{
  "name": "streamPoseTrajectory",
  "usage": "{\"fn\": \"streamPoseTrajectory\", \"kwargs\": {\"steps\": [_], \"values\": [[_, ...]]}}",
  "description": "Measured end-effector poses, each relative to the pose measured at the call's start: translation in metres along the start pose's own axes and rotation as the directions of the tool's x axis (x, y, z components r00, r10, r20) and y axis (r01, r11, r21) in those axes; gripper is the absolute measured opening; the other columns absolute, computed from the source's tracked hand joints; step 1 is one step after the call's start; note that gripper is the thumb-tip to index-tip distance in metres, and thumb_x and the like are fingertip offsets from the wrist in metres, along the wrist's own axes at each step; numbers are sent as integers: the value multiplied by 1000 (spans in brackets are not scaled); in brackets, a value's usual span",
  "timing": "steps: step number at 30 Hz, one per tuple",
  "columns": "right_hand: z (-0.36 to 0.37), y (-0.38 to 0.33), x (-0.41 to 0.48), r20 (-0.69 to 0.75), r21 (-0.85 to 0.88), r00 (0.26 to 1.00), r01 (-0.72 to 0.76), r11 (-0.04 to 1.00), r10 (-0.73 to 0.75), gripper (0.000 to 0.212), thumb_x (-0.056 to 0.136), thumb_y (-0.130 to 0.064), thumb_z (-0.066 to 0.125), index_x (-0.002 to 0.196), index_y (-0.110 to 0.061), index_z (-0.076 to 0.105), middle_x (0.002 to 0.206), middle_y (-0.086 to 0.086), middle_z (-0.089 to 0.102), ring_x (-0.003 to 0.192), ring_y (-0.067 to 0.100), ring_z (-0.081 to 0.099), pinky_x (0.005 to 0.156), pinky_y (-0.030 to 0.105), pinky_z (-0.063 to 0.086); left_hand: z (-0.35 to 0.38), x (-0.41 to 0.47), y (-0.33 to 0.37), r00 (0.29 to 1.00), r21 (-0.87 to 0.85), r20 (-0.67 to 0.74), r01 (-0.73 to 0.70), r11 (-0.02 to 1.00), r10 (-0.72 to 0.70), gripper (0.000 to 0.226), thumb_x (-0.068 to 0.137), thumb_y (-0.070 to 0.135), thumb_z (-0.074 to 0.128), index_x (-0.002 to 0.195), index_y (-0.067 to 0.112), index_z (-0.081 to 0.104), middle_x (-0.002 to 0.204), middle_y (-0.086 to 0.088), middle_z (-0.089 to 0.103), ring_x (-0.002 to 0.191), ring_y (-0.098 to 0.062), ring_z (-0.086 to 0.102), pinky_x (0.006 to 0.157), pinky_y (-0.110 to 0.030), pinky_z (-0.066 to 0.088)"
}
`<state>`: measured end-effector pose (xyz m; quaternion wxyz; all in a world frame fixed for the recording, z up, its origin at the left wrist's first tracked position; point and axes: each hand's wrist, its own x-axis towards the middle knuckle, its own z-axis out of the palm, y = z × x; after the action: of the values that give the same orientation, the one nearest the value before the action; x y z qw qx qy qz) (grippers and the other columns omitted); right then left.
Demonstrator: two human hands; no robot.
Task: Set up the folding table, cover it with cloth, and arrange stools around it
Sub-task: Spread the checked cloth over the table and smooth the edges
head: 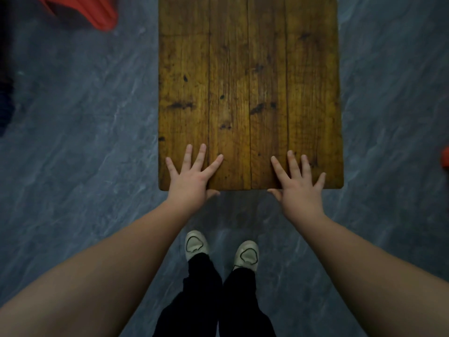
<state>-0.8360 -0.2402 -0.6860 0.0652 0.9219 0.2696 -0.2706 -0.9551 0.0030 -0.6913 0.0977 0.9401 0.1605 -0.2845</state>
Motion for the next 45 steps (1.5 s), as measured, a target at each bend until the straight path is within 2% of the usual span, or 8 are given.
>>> {"fn": "streamPoseTrajectory", "kwargs": {"steps": [20,26,45], "values": [[-83,-21,135,5,14,997,-76,997,76,77,98,-61,38,154,-47,-12,168,-1,-14,153,32,-14,111,77,12,-97,135,-51,997,-3,-40,-61,998,61,95,85,67,56,151,53,-10,165,1,-19,149,-33,-24,109,-77,-5],[-101,-23,158,19,38,997,-80,996,79,79,98,-59,44,155,-47,-9,168,-1,-12,153,32,-13,111,78,13,-117,157,-56,998,-26,-28,-56,998,55,96,84,67,58,151,54,-9,165,2,-20,149,-30,-24,110,-77,-4],[-123,-10,204,19,26,998,-68,997,67,78,97,-58,43,155,-48,-9,168,-2,-14,153,31,-16,111,78,9,-142,198,-54,999,-16,-31,-37,999,37,97,81,74,53,150,53,-12,165,2,-21,149,-31,-25,109,-78,-3]]}}
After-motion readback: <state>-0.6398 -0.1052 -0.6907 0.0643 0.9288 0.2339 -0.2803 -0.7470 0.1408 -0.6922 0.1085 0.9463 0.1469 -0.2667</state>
